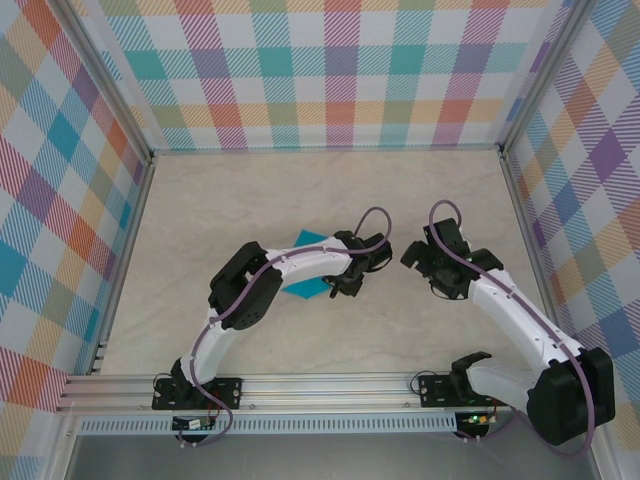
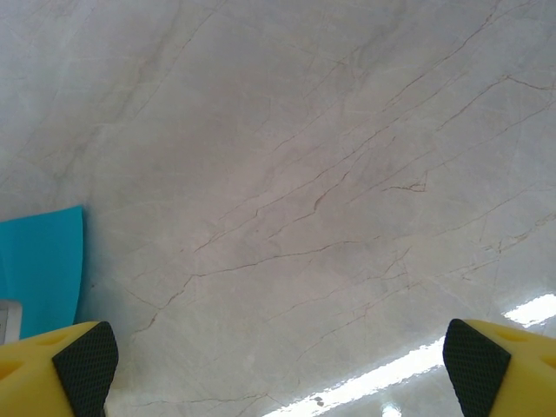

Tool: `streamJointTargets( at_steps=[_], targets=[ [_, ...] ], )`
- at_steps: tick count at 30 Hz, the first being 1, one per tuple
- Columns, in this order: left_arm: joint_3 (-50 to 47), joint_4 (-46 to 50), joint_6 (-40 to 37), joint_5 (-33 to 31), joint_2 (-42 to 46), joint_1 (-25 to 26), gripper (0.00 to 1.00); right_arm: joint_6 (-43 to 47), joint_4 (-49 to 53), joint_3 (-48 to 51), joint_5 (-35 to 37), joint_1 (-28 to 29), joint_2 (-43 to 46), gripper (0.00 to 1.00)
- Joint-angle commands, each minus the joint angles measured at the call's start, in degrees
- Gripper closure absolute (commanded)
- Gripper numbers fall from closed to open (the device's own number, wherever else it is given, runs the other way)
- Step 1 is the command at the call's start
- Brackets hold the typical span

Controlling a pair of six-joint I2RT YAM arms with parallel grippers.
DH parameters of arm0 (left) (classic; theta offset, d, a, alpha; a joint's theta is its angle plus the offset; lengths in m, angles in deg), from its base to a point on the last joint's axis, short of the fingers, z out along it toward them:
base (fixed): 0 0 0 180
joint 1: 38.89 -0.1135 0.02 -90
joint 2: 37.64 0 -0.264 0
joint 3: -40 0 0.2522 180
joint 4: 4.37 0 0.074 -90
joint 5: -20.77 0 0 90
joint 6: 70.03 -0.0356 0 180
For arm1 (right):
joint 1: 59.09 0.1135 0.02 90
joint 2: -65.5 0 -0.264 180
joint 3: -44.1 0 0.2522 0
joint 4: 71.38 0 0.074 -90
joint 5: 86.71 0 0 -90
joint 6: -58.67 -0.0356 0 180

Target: Fold a paper plane with a square sheet of paper (pick it up from the middle)

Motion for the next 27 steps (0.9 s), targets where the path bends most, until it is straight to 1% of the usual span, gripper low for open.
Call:
streamJointTargets(
  at_steps=[1, 6, 9, 13, 17, 18, 19, 20, 22, 23, 24, 26, 27],
  targets=[
    [-2.2, -3.22, 1.64, 10.61, 3.02, -1.64, 0.64, -0.47, 0.2, 0.85, -1.82, -0.33, 0.56, 0.02],
    [-5.32, -6.85, 2.96, 19.17, 5.77, -4.52, 0.56, 1.47, -3.13, 0.95, -6.48, -0.41, -0.01, 0.03],
    [-7.26, -9.09, 3.49, 23.64, 7.16, -5.73, 0.54, 3.36, -6.32, 0.88, -10.96, -0.36, -1.27, 0.06],
    [-10.22, -12.65, 4.31, 28.77, 8.8, -7.35, 0.5, 5.37, -11.8, 0.87, -19.74, -0.28, -4.75, 0.16],
    [-12.06, -14.26, 4.5, 30.2, 9.8, -8.15, 0.48, 5.01, -16.07, 0.18, -25.36, 0.71, -9.62, 0.26],
    [-12.44, -14.49, 4.61, 30.29, 10.02, -8.27, 0.48, 4.76, -17.25, -0.05, -26.59, 1.23, -10.95, 0.29],
    [-12.7, -14.52, 4.71, 30.31, 10.13, -8.47, 0.51, 4.37, -18.38, -0.16, -27.47, 1.67, -12.08, 0.32],
    [-12.85, -14.44, 4.84, 30.23, 10.23, -8.66, 0.54, 4.04, -19.65, -0.26, -28.46, 2.25, -13.31, 0.37],
    [-13.46, -14.5, 5.26, 30.0, 10.43, -9.03, 0.63, 3.33, -21.94, -1.08, -30.31, 3.72, -16.5, 0.52],
    [-13.72, -14.57, 5.45, 29.94, 10.53, -9.23, 0.66, 3.0, -22.36, -1.83, -30.55, 4.51, -18.23, 0.61],
    [-13.97, -14.59, 5.58, 29.75, 10.64, -9.39, 0.69, 2.89, -22.67, -2.49, -30.78, 5.17, -19.79, 0.68],
    [-14.31, -14.42, 5.85, 29.44, 10.57, -9.66, 0.75, 2.53, -23.56, -4.2, -31.22, 6.61, -23.21, 0.8],
    [-14.38, -14.35, 5.94, 29.34, 10.51, -9.72, 0.78, 2.41, -23.88, -4.77, -31.34, 7.07, -24.53, 0.84]
  ],
)
